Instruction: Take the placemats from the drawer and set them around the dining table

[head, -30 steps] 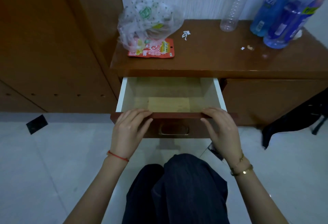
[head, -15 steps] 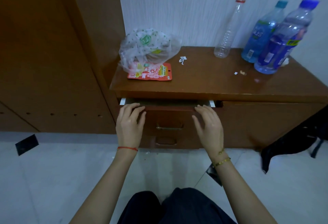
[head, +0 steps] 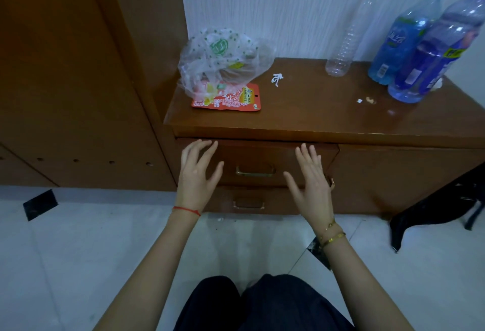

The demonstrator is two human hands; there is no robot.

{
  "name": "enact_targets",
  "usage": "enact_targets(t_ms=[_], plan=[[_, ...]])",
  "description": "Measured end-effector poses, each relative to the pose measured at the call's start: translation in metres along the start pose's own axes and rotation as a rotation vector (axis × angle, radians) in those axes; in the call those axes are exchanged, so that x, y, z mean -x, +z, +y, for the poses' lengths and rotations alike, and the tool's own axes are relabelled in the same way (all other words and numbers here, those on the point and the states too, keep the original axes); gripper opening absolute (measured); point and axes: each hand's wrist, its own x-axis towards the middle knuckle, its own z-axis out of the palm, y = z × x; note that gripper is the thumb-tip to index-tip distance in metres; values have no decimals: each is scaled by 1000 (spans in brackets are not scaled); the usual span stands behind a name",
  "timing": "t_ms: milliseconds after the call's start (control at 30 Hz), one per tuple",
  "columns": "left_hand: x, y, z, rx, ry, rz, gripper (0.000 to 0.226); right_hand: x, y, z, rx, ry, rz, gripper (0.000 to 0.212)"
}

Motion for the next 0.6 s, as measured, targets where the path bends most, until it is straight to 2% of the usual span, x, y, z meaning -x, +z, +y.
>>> enact_targets(t_ms=[200,400,600], plan=[[-5,0,-2,17,-15,35,37,-10,5,8,85,-5,-38,60],[-1,3,-7,31,-80,-66,44,-7,19,5,233,27,-27,61],[-1,-12,-1,63,-60,-136,44,-4,4,-9,68,70,-7,55]])
